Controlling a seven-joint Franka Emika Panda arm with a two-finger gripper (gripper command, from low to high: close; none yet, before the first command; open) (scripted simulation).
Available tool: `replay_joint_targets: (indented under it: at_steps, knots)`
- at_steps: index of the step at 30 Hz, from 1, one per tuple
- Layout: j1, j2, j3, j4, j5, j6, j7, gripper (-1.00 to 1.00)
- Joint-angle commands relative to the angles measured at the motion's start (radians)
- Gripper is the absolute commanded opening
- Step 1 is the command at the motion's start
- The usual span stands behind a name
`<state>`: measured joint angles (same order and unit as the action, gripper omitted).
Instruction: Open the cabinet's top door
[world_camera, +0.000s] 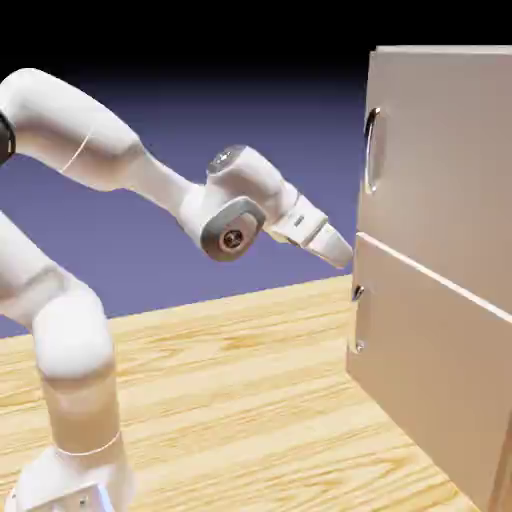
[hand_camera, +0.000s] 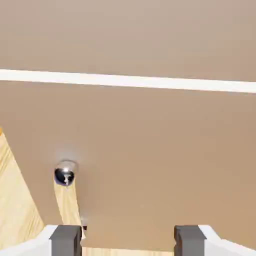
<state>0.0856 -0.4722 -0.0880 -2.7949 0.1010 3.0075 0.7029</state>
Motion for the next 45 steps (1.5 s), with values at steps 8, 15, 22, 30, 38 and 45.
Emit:
replay_joint_targets:
  at_steps: [8, 15, 22, 30, 38, 45]
  knots:
    - [0.218, 0.29, -0.261, 0.045, 0.3, -0.088, -0.113, 0.0]
    - [0.409, 0.544, -0.489, 0.084, 0.562, -0.164, -0.212, 0.0]
    - [0.601, 0.797, -0.718, 0.123, 0.824, -0.241, -0.311, 0.0]
    - [0.819, 1.087, -0.979, 0.168, 1.123, -0.328, -0.424, 0.0]
    - [1.037, 1.377, -1.24, 0.213, 1.423, -0.416, -0.537, 0.0]
    - [1.228, 1.631, -1.468, 0.252, 1.685, -0.492, -0.636, 0.0]
